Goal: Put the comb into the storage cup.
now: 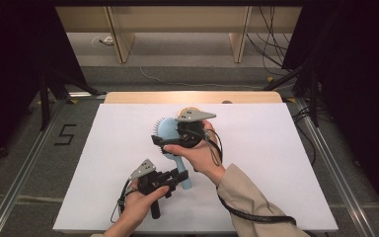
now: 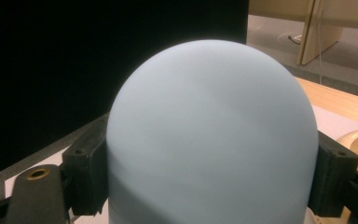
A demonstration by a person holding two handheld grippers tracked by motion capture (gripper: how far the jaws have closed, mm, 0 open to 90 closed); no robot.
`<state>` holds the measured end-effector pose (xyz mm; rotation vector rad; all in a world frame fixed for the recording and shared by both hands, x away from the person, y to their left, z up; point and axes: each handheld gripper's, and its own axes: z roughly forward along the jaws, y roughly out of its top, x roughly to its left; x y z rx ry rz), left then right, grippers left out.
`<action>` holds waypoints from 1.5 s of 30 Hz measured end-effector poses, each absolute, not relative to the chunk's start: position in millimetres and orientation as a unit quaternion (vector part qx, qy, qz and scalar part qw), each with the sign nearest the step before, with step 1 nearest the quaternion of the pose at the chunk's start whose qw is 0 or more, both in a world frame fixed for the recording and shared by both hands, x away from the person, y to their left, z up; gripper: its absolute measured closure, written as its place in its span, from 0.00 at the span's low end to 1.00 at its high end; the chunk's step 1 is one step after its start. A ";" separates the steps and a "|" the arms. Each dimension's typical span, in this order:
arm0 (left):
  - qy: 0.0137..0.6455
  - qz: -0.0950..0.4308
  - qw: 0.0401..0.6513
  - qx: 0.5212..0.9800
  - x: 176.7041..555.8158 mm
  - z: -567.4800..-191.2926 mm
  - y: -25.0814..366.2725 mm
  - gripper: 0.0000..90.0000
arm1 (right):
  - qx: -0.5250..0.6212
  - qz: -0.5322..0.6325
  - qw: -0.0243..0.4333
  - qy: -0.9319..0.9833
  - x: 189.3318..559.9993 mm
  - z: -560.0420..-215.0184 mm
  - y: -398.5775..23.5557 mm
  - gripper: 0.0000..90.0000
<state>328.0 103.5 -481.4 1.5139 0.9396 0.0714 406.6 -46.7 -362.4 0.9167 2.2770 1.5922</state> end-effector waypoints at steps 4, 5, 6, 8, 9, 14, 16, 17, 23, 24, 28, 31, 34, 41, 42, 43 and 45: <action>0.409 0.033 0.628 0.661 327.7 -482.1 102.9 0.76 | 0.311 0.538 0.109 0.776 405.5 -362.0 -46.6 0.22; 0.409 0.034 0.627 0.662 327.7 -482.2 102.9 0.76 | 0.312 0.537 0.109 0.776 405.4 -361.9 -46.6 0.22; 0.409 0.035 0.627 0.662 327.7 -482.0 103.1 0.76 | 0.312 0.538 0.109 0.776 405.3 -361.9 -46.4 0.22; 0.408 0.037 0.627 0.662 327.9 -481.9 103.2 0.76 | 0.312 0.539 0.110 0.774 405.0 -361.8 -46.3 0.22; 0.409 0.038 0.627 0.663 327.9 -482.1 103.1 0.76 | 0.313 0.539 0.111 0.774 405.0 -361.7 -46.2 0.23; 0.407 0.046 0.627 0.663 327.7 -482.1 102.9 0.76 | 0.312 0.540 0.115 0.773 403.3 -361.1 -46.1 0.23; 0.406 0.051 0.626 0.664 327.7 -481.8 103.2 0.76 | 0.312 0.542 0.116 0.772 403.7 -360.7 -46.5 0.23; 0.405 0.056 0.625 0.665 327.6 -481.8 103.3 0.76 | 0.311 0.542 0.114 0.772 403.9 -360.3 -46.7 0.23; 0.396 0.079 0.620 0.673 326.3 -479.9 102.5 0.74 | 0.310 0.545 0.115 0.771 403.2 -358.5 -47.3 0.23; 0.394 0.083 0.619 0.674 326.0 -479.5 102.4 0.73 | 0.310 0.546 0.117 0.770 403.1 -358.3 -47.2 0.23; 0.386 0.102 0.610 0.685 324.7 -477.4 101.5 0.63 | 0.310 0.548 0.119 0.768 402.4 -356.9 -47.5 0.23; 0.385 0.119 0.586 0.703 323.2 -475.0 100.5 0.43 | 0.309 0.551 0.123 0.765 402.6 -355.2 -48.4 0.23; 0.375 0.138 0.561 0.725 321.2 -473.7 100.8 0.26 | 0.309 0.556 0.127 0.762 403.5 -353.5 -49.8 0.23; 0.358 0.170 0.514 0.761 318.2 -469.5 109.6 0.06 | 0.313 0.563 0.140 0.752 406.8 -349.6 -55.8 0.23; 0.355 0.176 0.507 0.766 318.5 -468.9 112.5 0.03 | 0.313 0.564 0.144 0.750 407.3 -349.3 -56.9 0.23; 0.355 0.181 0.502 0.768 318.5 -468.4 114.3 0.00 | 0.314 0.565 0.147 0.749 407.9 -348.8 -58.4 0.23; 0.362 0.195 0.488 0.770 319.7 -467.0 120.2 0.00 | 0.316 0.567 0.152 0.745 408.8 -348.2 -61.3 0.23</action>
